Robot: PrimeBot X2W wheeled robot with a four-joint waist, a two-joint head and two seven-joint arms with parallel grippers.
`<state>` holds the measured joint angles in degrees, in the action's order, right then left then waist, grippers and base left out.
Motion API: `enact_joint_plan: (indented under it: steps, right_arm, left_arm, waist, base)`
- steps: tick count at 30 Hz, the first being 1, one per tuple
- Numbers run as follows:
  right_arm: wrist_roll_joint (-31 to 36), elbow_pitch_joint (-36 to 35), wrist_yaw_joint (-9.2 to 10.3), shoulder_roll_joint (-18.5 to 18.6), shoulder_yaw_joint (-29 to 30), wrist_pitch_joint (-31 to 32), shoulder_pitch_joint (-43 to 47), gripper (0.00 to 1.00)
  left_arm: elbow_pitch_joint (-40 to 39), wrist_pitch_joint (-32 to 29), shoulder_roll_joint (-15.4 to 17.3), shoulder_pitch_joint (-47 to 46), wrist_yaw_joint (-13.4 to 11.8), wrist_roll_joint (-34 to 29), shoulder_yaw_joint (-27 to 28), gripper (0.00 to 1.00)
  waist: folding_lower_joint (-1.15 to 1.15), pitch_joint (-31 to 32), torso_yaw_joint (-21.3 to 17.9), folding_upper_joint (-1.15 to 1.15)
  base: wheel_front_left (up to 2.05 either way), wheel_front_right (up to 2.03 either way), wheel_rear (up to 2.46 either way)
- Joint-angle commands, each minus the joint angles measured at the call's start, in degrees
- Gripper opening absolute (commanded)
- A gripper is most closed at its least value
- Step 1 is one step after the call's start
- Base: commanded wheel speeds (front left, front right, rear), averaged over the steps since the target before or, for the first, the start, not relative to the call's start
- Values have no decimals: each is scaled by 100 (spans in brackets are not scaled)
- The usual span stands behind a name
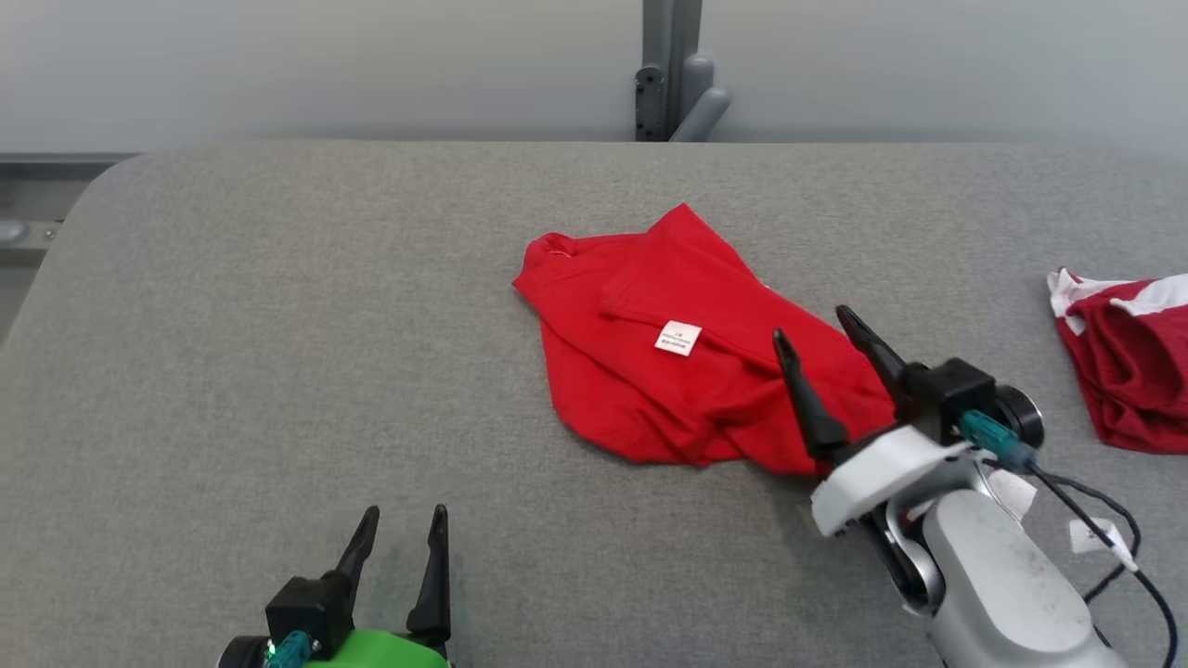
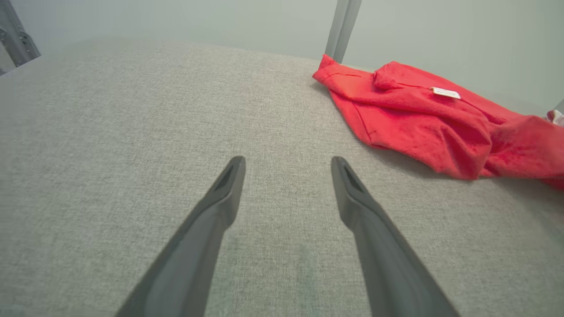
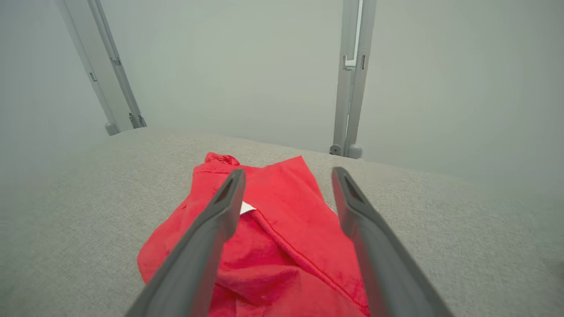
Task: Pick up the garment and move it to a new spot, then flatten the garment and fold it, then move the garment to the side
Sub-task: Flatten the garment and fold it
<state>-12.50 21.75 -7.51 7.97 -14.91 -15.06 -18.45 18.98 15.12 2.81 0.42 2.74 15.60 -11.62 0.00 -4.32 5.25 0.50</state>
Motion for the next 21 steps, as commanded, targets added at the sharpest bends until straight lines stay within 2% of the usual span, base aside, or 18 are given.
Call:
enact_joint_plan:
  steps: [1, 4, 10, 16, 21]
  right_arm:
    - [-13, 148, 4, 28, -131, -15, -197, 100]
    - [-31, 641, 4, 103, -492, 47, -693, 100]
    - [-86, 1593, 4, 175, -738, 119, -1263, 100]
    - [-96, 2211, 4, 210, -707, 68, -1536, 100]
    - [-71, 2411, 4, 164, -769, 21, -1844, 100]
  left_arm:
    - [9, 1, 17, -93, -37, 66, -29, 100]
    - [18, 1, 17, -169, -62, 121, -92, 100]
    - [-8, 1, 16, -225, -129, 230, -200, 100]
    - [-103, 2, 15, -256, -169, 299, -235, 100]
    - [-144, 1, 16, -369, -216, 368, -320, 100]
  waist:
    - [0, -235, 308, -50]
    - [0, -365, 583, -50]
    - [0, -549, 1065, -50]
    - [0, -729, 1238, -50]
    - [0, -915, 1279, -50]
  base:
    - [0, 0, 0]
    - [0, 0, 0]
    - [0, 0, 0]
    - [0, 0, 0]
    - [0, 0, 0]
